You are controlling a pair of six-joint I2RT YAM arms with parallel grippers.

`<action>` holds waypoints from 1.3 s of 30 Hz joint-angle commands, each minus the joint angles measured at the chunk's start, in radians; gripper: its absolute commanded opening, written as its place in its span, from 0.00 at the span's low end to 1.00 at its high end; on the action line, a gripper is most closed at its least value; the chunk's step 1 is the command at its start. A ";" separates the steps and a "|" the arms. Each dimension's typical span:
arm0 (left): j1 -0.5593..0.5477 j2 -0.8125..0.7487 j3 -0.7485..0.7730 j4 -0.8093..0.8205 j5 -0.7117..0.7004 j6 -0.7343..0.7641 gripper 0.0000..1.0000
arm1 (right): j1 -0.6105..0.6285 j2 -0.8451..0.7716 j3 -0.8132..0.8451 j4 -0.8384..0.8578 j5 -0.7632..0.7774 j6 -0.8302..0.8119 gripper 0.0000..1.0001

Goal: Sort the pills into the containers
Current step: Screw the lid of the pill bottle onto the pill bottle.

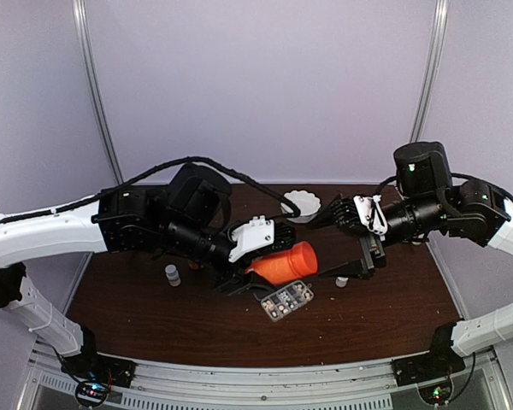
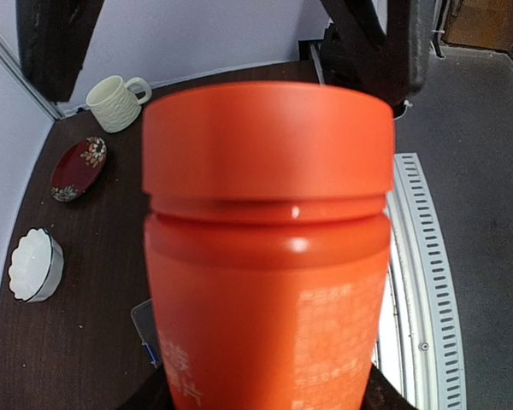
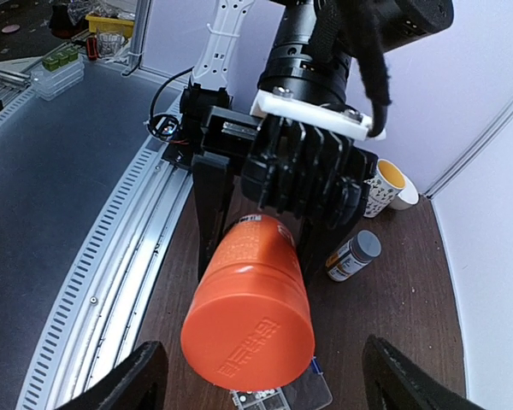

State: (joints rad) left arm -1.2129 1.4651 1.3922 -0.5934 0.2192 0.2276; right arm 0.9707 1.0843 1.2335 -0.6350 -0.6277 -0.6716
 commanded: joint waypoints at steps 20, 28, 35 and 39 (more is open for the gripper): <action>-0.003 -0.003 0.024 0.051 0.034 -0.016 0.00 | 0.075 0.044 0.020 0.046 0.120 0.016 0.58; -0.004 -0.008 0.016 0.053 -0.019 -0.006 0.00 | 0.095 0.047 0.019 0.083 0.172 0.214 0.26; -0.003 -0.035 -0.025 0.111 -0.172 0.042 0.00 | 0.103 0.078 0.058 0.049 0.291 0.724 0.17; -0.003 -0.036 -0.024 0.129 -0.245 0.070 0.00 | 0.103 0.134 0.134 -0.088 0.371 1.015 0.18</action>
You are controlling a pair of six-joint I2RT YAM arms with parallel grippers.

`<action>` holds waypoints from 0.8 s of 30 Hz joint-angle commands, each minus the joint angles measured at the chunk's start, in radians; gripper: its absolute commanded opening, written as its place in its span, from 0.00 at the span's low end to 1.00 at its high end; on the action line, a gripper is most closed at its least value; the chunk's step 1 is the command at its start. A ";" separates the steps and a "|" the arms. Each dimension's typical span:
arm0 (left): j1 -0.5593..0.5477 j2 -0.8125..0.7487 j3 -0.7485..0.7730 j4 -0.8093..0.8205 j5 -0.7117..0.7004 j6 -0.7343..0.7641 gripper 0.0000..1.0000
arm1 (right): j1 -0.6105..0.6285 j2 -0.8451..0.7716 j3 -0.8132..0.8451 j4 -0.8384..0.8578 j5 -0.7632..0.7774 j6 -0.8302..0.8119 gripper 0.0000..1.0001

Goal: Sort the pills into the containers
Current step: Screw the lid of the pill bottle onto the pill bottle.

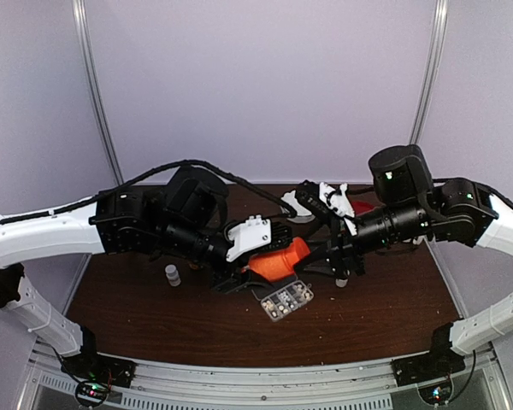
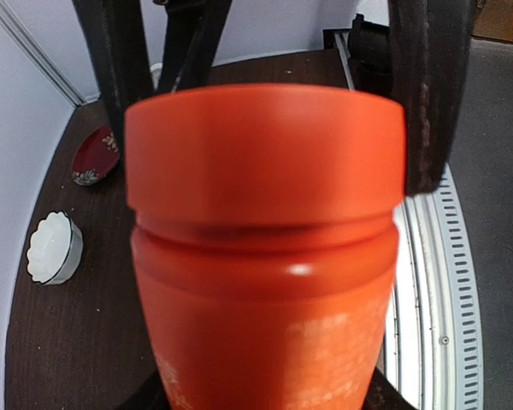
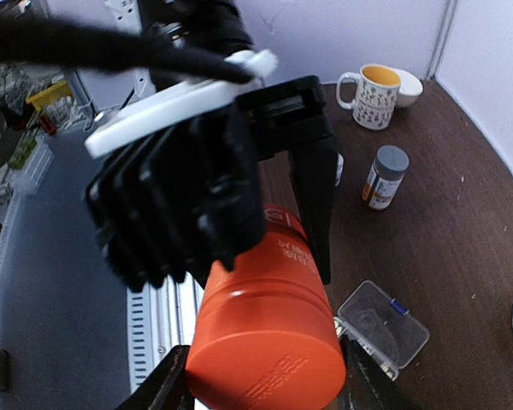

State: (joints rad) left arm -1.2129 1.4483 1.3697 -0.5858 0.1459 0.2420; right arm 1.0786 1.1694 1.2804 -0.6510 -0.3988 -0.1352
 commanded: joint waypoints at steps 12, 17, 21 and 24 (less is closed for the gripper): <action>-0.003 0.007 0.019 0.143 -0.299 0.115 0.00 | -0.015 0.033 -0.004 0.056 0.109 0.906 0.03; -0.003 -0.001 0.005 0.149 -0.337 0.112 0.00 | -0.025 0.046 -0.015 0.087 0.075 0.940 0.00; -0.003 -0.028 -0.039 0.207 -0.357 0.101 0.00 | -0.035 0.050 -0.033 0.114 0.048 0.980 0.00; -0.004 -0.030 -0.048 0.214 -0.366 0.100 0.00 | -0.053 0.047 -0.060 0.151 0.006 1.021 0.00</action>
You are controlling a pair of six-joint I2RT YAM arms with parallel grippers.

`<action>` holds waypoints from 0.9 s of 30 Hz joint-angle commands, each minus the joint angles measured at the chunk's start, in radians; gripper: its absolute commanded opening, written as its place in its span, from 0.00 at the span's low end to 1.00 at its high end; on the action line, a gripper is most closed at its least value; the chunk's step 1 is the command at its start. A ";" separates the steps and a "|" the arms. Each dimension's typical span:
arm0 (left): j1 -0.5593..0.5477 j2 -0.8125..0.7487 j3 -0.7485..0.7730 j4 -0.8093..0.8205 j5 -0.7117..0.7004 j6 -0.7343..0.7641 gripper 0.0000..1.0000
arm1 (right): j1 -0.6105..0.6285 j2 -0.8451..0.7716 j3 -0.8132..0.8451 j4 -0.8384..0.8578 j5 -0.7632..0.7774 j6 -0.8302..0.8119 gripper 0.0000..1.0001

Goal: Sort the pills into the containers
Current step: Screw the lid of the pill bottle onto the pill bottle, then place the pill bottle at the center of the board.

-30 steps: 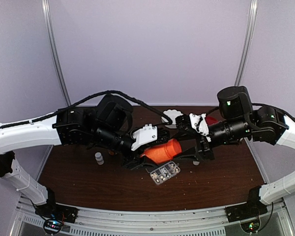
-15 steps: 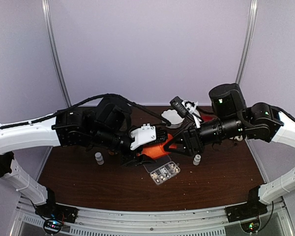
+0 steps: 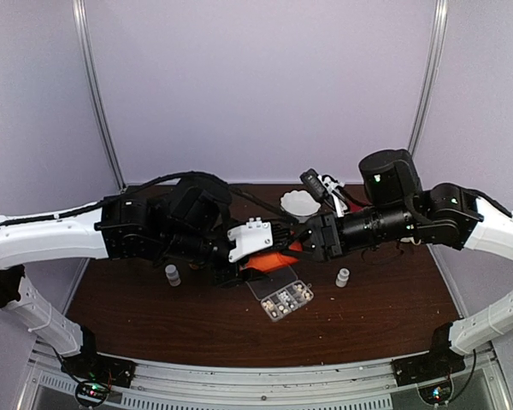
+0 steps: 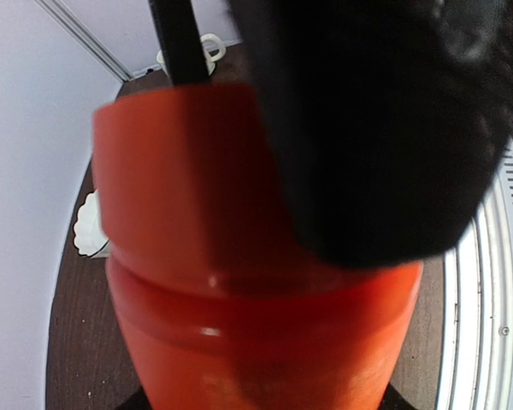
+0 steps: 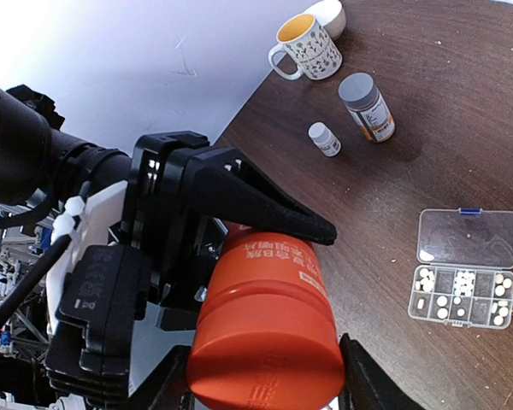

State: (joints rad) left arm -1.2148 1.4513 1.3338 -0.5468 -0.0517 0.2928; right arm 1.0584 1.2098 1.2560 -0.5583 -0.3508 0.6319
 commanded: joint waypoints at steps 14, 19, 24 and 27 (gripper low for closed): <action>-0.002 -0.055 -0.078 0.229 -0.117 -0.010 0.48 | -0.080 -0.019 -0.029 -0.012 0.011 0.159 0.00; 0.000 -0.067 -0.101 0.259 -0.155 -0.068 0.97 | -0.121 -0.014 -0.027 -0.086 0.037 0.064 0.00; -0.002 -0.057 -0.075 0.169 -0.215 -0.099 0.98 | -0.198 -0.017 -0.011 -0.207 0.172 -0.077 0.02; -0.001 -0.079 -0.107 0.172 -0.239 -0.117 0.98 | -0.238 0.015 0.046 -0.311 0.316 -0.208 0.01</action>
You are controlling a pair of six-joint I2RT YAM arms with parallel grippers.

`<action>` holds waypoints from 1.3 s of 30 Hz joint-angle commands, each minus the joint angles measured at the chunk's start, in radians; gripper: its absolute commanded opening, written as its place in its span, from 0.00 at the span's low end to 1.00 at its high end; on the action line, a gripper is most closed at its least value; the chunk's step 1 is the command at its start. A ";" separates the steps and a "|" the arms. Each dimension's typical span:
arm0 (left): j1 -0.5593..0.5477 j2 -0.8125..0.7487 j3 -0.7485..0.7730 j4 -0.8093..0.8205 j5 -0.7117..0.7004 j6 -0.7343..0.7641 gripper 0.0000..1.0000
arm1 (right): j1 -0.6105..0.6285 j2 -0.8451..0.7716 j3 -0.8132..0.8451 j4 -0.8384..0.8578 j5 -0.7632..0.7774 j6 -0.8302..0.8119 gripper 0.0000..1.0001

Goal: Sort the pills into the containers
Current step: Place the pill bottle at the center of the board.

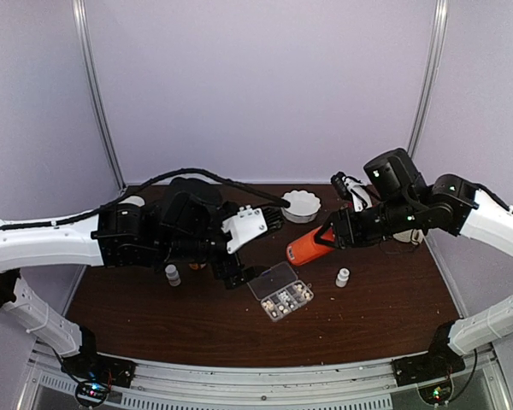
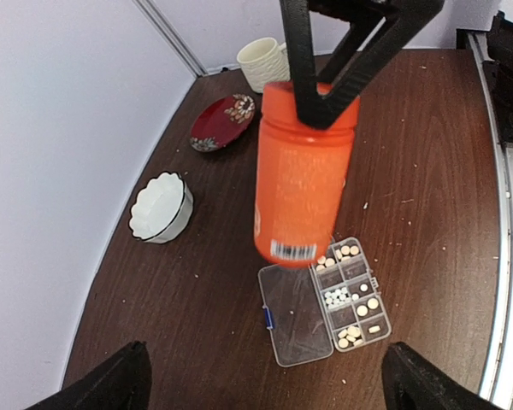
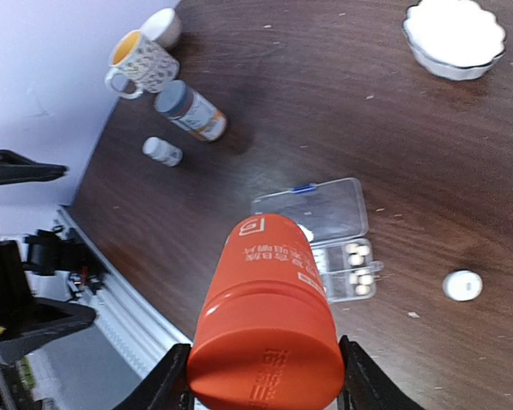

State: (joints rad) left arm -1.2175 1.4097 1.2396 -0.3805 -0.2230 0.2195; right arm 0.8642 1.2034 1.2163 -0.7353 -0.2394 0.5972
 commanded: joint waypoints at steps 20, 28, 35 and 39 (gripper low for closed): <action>0.067 -0.030 -0.016 -0.036 -0.125 -0.340 0.97 | -0.334 0.505 0.281 -0.215 0.316 -0.442 0.02; 0.067 -0.003 -0.033 -0.017 -0.082 -0.378 0.97 | -0.367 0.598 0.330 -0.192 0.308 -0.461 0.23; 0.068 0.010 -0.024 0.020 -0.036 -0.380 0.98 | -0.379 0.594 0.343 -0.197 0.302 -0.482 0.88; 0.068 0.027 -0.009 0.011 -0.022 -0.366 0.98 | -0.381 0.545 0.336 -0.194 0.309 -0.481 1.00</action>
State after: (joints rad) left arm -1.1572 1.4166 1.2060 -0.4118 -0.2798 -0.1478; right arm 0.4911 1.8091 1.5330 -0.9379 0.0601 0.1215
